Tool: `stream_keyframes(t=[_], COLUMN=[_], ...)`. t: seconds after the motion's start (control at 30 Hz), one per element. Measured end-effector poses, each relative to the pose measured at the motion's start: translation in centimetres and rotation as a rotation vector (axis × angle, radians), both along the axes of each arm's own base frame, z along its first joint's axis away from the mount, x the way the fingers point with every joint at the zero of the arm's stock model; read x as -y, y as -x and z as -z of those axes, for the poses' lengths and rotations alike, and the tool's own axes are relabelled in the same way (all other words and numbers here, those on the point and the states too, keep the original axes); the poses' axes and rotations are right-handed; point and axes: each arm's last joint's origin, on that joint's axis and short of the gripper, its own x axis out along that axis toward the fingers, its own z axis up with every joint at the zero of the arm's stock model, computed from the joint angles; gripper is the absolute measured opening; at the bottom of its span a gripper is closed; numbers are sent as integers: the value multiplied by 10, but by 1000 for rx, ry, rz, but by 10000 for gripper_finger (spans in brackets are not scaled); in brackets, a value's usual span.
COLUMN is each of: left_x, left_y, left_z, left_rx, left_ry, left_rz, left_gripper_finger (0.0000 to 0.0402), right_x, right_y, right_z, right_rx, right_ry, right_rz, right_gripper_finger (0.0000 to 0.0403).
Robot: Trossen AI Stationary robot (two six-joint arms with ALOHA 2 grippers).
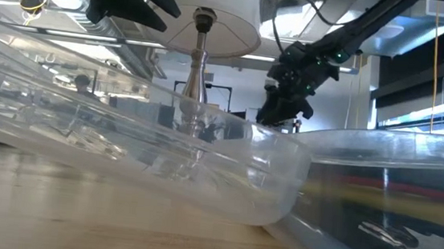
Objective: Pick & place school supplies into a supply box
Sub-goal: Put the orange pencil into the transparent supply box
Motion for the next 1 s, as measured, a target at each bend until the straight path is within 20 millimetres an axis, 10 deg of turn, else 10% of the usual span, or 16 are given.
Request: stream_keyframes(t=[0.57,1.0], left_x=[0,0], left_y=[0,0], left_z=[0,0], left_rx=[-2,-2], left_ry=[-7,-8], left_rz=[-7,-8], left_gripper_finger=[163,160], right_x=[22,20], right_y=[2,-24], right_z=[28,54], right_rx=[77,-31], right_ry=[-83,-274], right_rz=[-54,242], right_gripper_finger=[194,194])
